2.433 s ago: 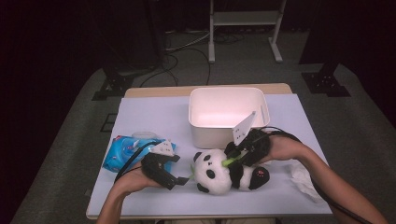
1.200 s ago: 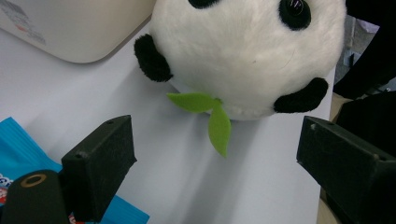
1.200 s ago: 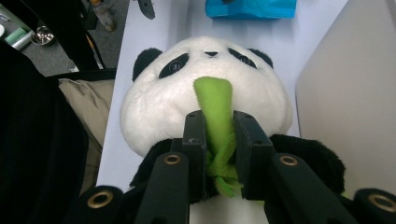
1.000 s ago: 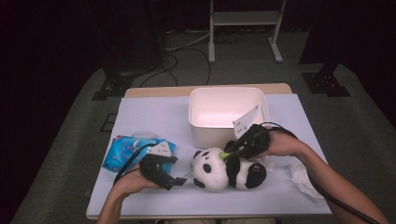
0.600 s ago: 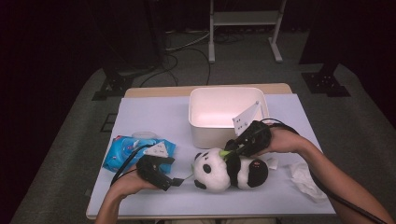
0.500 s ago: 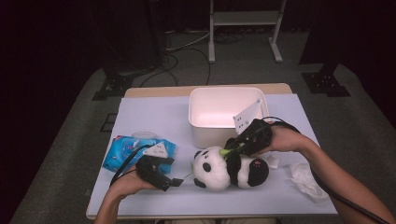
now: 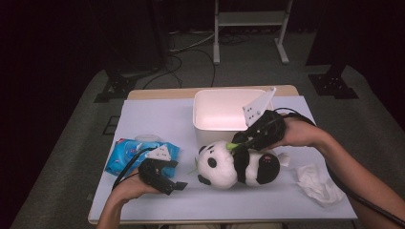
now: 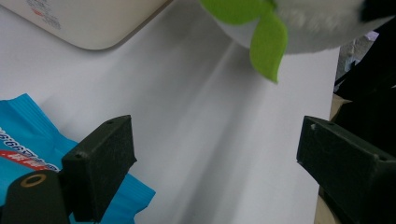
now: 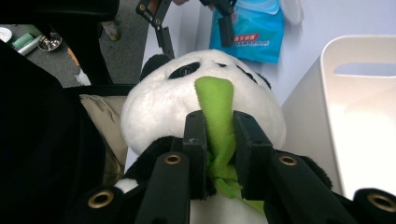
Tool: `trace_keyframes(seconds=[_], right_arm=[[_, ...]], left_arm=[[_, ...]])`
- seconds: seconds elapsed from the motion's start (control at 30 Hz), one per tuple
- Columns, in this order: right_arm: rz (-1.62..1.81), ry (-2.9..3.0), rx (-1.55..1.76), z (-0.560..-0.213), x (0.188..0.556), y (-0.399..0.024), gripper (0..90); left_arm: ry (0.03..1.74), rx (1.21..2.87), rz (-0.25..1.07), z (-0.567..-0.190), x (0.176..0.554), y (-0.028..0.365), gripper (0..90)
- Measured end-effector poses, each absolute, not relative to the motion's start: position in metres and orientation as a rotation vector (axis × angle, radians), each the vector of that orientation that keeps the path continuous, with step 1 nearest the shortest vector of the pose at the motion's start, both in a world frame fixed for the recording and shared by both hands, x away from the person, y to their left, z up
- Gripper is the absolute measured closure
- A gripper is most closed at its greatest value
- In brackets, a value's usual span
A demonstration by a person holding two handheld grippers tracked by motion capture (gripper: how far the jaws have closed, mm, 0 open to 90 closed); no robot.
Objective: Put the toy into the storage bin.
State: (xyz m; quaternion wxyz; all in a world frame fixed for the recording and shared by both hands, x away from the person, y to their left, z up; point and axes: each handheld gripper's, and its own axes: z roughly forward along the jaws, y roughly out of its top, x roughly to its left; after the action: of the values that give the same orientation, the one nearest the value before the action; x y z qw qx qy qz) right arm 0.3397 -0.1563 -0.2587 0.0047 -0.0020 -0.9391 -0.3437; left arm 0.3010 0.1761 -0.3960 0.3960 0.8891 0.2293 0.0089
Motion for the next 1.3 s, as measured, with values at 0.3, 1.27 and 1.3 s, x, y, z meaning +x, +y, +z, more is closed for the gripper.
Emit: trace_keyframes(seconds=[0.3, 1.27, 1.3], right_arm=[[-1.109, -2.984, 0.017, -0.224, 0.337, -0.157, 75.5], [-1.182, -3.066, -0.014, -0.146, 0.360, -0.158, 75.5], [-1.184, -3.070, -0.018, -0.144, 0.362, -0.158, 75.5]], left_arm=[[0.577, 2.250, 0.015, -0.397, 0.302, 0.172, 10.7], [0.566, 2.205, 0.020, -0.399, 0.307, 0.173, 10.7], [0.570, 2.203, 0.018, -0.399, 0.307, 0.173, 10.7]])
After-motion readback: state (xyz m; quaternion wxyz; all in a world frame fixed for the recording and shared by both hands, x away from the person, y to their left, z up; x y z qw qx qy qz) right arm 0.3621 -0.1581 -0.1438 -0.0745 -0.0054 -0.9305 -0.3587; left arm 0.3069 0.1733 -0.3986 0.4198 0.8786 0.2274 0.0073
